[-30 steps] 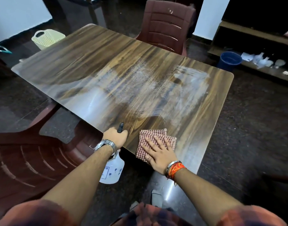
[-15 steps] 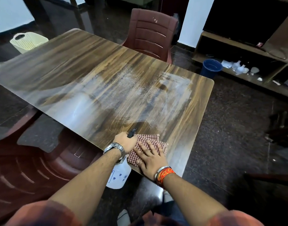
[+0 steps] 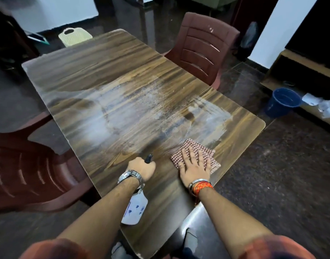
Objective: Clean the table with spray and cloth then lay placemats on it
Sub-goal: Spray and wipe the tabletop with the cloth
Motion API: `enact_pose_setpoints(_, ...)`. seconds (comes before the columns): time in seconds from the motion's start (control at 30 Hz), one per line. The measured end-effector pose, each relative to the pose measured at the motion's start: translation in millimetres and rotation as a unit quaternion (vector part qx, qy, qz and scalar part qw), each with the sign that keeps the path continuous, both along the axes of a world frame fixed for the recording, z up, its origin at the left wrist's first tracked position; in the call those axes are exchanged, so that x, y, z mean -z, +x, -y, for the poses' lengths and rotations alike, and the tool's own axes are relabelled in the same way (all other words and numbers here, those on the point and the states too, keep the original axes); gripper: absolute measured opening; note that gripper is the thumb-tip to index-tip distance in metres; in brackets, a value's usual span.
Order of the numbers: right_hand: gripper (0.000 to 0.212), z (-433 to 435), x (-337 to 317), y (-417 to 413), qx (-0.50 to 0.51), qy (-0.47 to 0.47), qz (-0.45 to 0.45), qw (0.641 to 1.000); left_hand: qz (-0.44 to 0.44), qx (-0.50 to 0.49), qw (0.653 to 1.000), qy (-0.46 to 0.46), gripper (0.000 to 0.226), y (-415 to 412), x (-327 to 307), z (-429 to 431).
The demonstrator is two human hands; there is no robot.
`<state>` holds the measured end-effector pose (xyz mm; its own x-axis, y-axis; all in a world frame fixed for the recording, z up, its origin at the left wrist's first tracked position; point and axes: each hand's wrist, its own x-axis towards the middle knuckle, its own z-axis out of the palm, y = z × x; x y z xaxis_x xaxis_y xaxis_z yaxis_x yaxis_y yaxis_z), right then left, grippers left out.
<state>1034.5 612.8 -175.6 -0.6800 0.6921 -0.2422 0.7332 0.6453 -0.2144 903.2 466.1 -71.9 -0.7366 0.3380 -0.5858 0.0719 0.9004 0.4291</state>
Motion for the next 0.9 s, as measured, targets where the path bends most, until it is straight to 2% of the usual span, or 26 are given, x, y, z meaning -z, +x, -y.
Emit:
enact_pose_setpoints(0.1,0.056,-3.5,-0.1,-9.9,0.018,0.008,-0.003,1.0,0.01,-0.046,0.999,-0.003,0.036,8.7,1.7,-4.6)
enact_pose_setpoints(0.17,0.059,13.2,-0.2,-18.1,-0.012,0.014,-0.027,0.999,-0.002,-0.073,0.997,-0.005,0.035,9.1,5.1,-6.1)
enact_pose_setpoints(0.27,0.054,40.9,3.4,-35.3,-0.191,0.013,-0.057,0.98,-0.018,-0.106,0.994,-0.012,0.037,3.5,8.1,-5.2)
enact_pose_setpoints(0.37,0.05,47.1,3.5,-58.4,-0.359,-0.005,-0.061,0.931,-0.031,-0.137,0.99,-0.012,0.04,-4.1,6.3,-6.7)
enact_pose_setpoints(0.43,0.05,37.6,4.8,-68.3,-0.437,-0.002,-0.055,0.898,-0.037,-0.133,0.99,-0.017,0.039,-8.1,3.9,-8.6)
enact_pose_setpoints(0.47,0.051,27.9,4.1,-73.4,-0.435,-0.006,-0.052,0.899,-0.039,-0.133,0.99,-0.019,0.039,-11.2,5.0,-9.2)
enact_pose_setpoints(0.5,0.055,14.4,3.4,-78.4,-0.396,-0.012,-0.051,0.917,-0.036,-0.14,0.989,-0.018,0.038,-13.9,5.1,-9.2)
enact_pose_setpoints(0.6,0.061,-49.1,1.9,-86.3,-0.197,0.007,-0.033,0.98,-0.024,-0.165,0.986,-0.017,0.035,-21.0,2.6,-10.0)
enact_pose_setpoints(0.7,0.057,-127.6,1.0,-79.1,-0.073,-0.006,0.012,0.997,-0.022,-0.18,0.983,-0.015,0.032,-20.8,1.3,-12.3)
enact_pose_setpoints(0.77,0.057,-148.4,-2.6,-76.3,0.008,-0.03,0.033,0.999,-0.018,-0.189,0.982,-0.002,0.029,-17.1,2.5,-14.7)
enact_pose_setpoints(0.83,0.057,-130.6,0.7,-78.4,0.005,-0.005,0.026,1.0,-0.011,-0.188,0.982,0.004,0.026,-12.7,3.6,-20.2)
enact_pose_setpoints(0.9,0.057,-92.8,-0.7,-71.7,-0.133,0.022,-0.022,0.991,-0.002,-0.191,0.982,0.005,0.024,-8.7,1.2,-28.5)
